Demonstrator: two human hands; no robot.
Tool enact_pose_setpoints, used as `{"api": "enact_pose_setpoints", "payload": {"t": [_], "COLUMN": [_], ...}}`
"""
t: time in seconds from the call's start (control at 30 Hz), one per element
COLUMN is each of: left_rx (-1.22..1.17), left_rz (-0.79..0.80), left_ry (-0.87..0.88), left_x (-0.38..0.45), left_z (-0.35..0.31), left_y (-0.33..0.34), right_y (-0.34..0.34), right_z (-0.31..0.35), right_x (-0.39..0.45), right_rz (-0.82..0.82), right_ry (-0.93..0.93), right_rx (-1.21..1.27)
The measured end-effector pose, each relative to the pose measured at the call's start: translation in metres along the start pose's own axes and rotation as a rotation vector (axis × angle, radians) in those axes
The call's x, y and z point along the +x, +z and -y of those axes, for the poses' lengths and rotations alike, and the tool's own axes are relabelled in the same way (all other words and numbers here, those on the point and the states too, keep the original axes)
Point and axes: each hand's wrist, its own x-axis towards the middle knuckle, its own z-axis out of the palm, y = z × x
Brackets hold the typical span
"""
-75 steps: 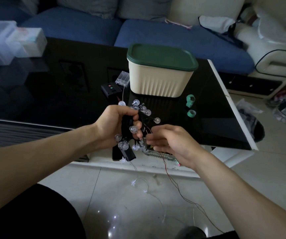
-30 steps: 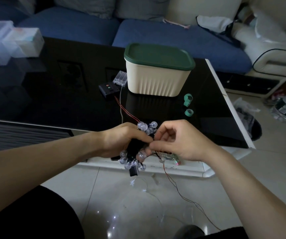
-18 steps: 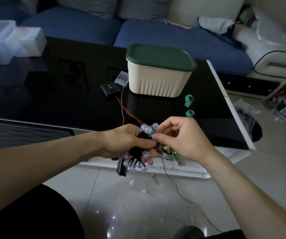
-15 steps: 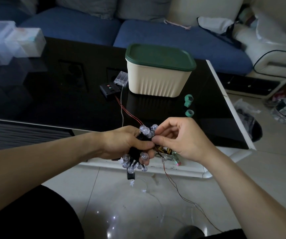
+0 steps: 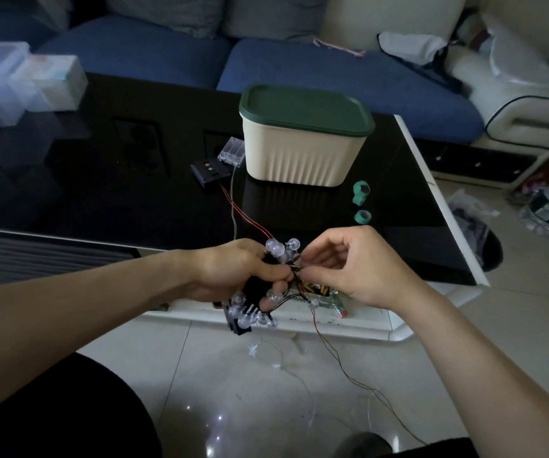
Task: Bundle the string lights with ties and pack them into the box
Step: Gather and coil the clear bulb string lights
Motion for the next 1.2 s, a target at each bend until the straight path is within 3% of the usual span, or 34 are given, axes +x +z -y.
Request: {"api": "enact_pose_setpoints", "payload": {"t": [0.17,0.3,0.37,0.47,0.67,0.97,1.2], "left_rx": [0.374,0.447,0.461,0.503,0.395,0.259,0.306], "left_rz": [0.011,0.088,0.13,0.226,0.236,0.04,-0.165], "left_ry": [-0.051,-0.088,-0.11,-0.092,-0.003,0.058,0.13], "left_x": [-0.003,-0.006,-0.008,-0.013,-0.017,-0.021,-0.017], "left_z": [0.003,0.001,-0.002,-0.005,-0.011,-0.018,-0.02], "left_y": [0.002,0.01,0.01,0.008,-0.004,-0.011,-0.007], "right_y": [-0.002,0.01,0.019,0.024,0.02,0.028,0.023], "right_z": [0.003,0.01,0.009,0.009,0.016,0.021,0.019], "right_x": [-0.001,0.0,0.001,0.002,0.005,0.01,0.013], "right_rz": [-0.053,0.298,0.385,0.338,0.245,0.051,-0.019], "right_ry": [-0.066,-0.104,-0.085,-0.093,-0.075,-0.049,-0.061], "right_rx": [-0.097,-0.1,-0.108,-0.125,-0.047,-0.05,-0.056]}}
